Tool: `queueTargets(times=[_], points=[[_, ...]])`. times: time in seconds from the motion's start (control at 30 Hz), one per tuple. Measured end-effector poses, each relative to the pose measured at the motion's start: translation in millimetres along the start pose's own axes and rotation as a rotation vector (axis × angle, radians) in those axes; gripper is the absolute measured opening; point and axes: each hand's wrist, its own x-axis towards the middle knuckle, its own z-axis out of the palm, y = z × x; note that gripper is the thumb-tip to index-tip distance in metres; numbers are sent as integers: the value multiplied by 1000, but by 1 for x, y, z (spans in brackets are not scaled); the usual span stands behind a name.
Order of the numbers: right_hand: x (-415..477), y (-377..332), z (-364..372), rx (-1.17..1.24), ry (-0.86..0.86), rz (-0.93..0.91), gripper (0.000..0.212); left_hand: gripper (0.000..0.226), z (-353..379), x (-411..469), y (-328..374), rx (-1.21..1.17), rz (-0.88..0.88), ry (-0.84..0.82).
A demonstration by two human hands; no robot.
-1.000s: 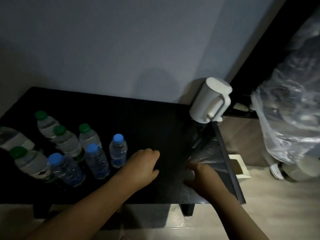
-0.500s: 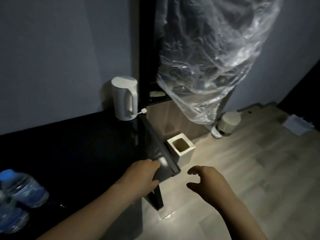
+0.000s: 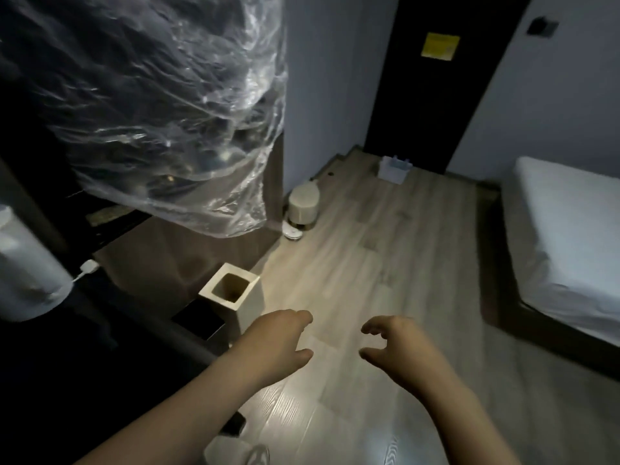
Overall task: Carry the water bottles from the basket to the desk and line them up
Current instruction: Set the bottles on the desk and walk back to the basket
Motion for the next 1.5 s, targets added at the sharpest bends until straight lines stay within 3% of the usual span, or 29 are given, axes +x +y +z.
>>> queueTargets(times=[0.2,0.63,1.13,1.5], points=[[42,18,-24,-8,78,155,41,44,-12,87,2,68,173,-53],[144,26,-56,30,96,344,43,38,-39,236,-27,160,325,-141],[318,134,-157,24,129,353,46,39,-52,456,27,259,297,-151],[455,185,-215,28,80,314,47,43,-61,607,31,198,262,-164]])
